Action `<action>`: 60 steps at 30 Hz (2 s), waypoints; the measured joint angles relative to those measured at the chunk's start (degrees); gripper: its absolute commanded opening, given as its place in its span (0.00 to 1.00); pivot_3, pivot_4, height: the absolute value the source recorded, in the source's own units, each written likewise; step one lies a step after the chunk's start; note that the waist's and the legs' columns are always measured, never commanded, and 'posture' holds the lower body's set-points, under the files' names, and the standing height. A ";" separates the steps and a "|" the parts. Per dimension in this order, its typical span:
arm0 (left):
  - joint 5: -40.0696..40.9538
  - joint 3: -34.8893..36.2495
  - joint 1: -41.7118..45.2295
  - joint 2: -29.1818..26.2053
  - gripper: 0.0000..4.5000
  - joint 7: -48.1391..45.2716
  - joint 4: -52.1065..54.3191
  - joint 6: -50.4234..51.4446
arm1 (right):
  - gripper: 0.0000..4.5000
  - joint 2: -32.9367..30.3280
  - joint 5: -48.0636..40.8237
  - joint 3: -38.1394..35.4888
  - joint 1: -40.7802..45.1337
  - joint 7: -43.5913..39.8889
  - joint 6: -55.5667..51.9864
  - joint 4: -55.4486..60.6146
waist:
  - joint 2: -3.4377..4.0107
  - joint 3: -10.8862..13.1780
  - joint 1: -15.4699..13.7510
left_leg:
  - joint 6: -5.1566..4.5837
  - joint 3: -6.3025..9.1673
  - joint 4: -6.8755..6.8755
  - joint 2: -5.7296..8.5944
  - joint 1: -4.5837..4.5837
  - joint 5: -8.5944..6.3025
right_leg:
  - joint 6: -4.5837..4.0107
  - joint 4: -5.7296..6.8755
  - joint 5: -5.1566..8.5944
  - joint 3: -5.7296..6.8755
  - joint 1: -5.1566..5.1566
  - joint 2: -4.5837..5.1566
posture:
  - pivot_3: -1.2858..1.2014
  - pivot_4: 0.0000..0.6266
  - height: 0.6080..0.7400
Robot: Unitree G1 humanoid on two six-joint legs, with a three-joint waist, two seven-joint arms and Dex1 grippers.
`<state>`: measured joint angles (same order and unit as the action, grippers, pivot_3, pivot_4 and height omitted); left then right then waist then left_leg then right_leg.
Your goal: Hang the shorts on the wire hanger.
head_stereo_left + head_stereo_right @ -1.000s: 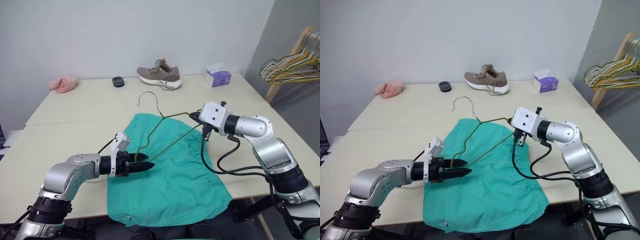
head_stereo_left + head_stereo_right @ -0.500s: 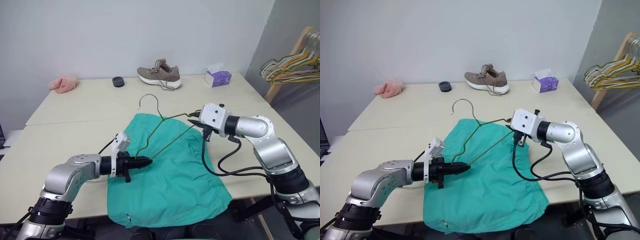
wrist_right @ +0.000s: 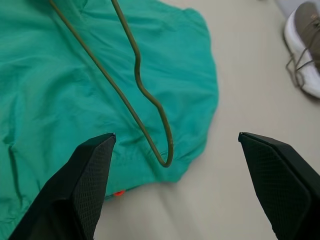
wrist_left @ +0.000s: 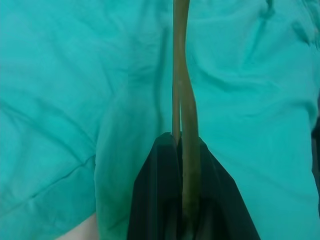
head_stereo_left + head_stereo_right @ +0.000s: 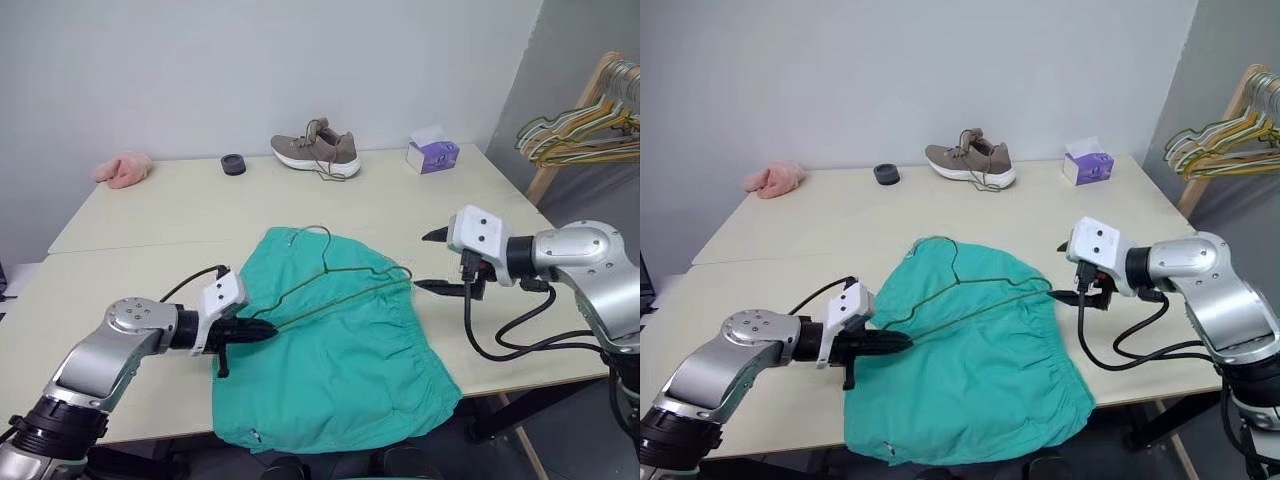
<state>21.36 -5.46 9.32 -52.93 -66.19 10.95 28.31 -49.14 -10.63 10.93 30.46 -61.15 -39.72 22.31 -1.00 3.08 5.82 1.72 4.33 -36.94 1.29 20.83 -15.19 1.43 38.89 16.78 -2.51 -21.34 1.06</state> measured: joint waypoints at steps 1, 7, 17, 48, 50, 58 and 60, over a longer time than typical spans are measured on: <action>-0.05 0.01 0.24 -0.36 0.00 -0.68 0.35 -0.31 | 0.94 0.55 0.09 1.29 0.13 0.01 -0.64 0.05 | 0.00 0.00 0.04 | 0.00 0.00 0.00 0.00 0.00 0.00 | 0.00 0.00 0.00 -0.01 0.00 0.00 | 0.46 0.00 1.00; -0.12 0.02 0.88 -0.95 0.00 -2.39 1.47 -1.08 | 0.94 2.51 1.35 9.29 1.78 -1.01 -0.55 -1.29 | 0.00 0.03 0.44 | 0.00 0.00 0.00 0.01 0.03 0.00 | 0.01 -0.01 0.00 0.01 -0.01 0.01 | 0.47 0.00 1.00; -1.39 0.00 1.01 -1.95 0.00 -3.85 2.15 -1.77 | 0.39 4.66 3.76 15.62 4.97 -5.27 1.07 -8.27 | 0.01 0.04 0.50 | 0.00 0.06 0.00 0.01 0.04 0.00 | 0.02 0.00 0.00 0.05 -0.01 0.01 | 0.47 0.00 1.00; 11.92 13.84 2.74 1.40 0.56 -0.45 -3.24 10.38 | 0.00 -2.56 -5.43 3.41 -7.90 -6.36 -11.42 -3.30 | -0.02 0.05 0.65 | 0.00 0.13 -0.03 0.01 0.03 0.00 | 0.03 0.02 0.00 0.11 0.02 0.00 | 0.46 0.00 1.00; 10.99 13.94 2.80 1.76 0.63 1.19 -5.39 9.82 | 0.00 -3.01 -7.23 0.28 -10.37 -5.39 -13.45 -2.65 | -0.02 0.05 0.63 | 0.00 0.12 -0.04 0.02 0.03 0.00 | 0.03 0.02 0.00 0.10 0.03 0.00 | 0.45 0.00 1.00; 5.21 11.76 1.29 4.11 0.99 4.27 -8.12 3.29 | 0.00 -6.15 -12.28 -16.03 -24.74 -0.20 -19.76 -2.33 | -0.09 0.01 0.48 | 0.00 0.05 -0.05 0.06 0.05 -0.01 | 0.05 -0.02 -0.01 0.03 0.05 0.03 | 0.43 0.00 1.00; 4.31 10.01 1.00 4.42 0.99 4.00 -7.97 1.83 | 0.00 -7.24 -13.24 -20.55 -31.43 0.20 -20.20 -2.25 | -0.11 0.00 0.46 | 0.01 0.05 -0.04 0.05 0.06 -0.01 | 0.07 -0.02 0.00 0.04 0.04 0.02 | 0.43 0.00 1.00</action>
<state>25.67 4.55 10.32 -48.51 -62.19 2.98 30.14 -56.38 -23.87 -9.62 -0.97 -60.95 -59.92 20.06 -1.10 3.08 6.28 1.73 4.38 -36.98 1.33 20.89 -15.20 1.50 38.87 16.79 -2.48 -21.29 1.08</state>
